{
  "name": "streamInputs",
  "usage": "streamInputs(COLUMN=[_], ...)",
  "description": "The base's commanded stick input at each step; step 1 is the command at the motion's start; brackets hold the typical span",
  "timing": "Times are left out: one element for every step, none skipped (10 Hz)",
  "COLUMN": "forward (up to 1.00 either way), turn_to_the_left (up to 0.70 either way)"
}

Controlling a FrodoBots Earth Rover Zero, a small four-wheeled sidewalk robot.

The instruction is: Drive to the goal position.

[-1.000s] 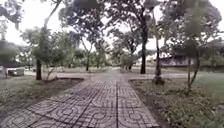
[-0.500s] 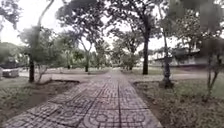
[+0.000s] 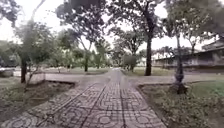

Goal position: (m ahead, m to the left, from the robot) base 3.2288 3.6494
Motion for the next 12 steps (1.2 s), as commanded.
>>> streamInputs(forward=[1.0,1.0,1.0,1.0,1.0,1.0,1.0,1.0,1.0,1.0,1.0,1.0], turn_to_the_left=[0.27,0.27,0.27,0.05,0.02,0.26,0.12,0.0,0.11,0.27,0.17,0.0])
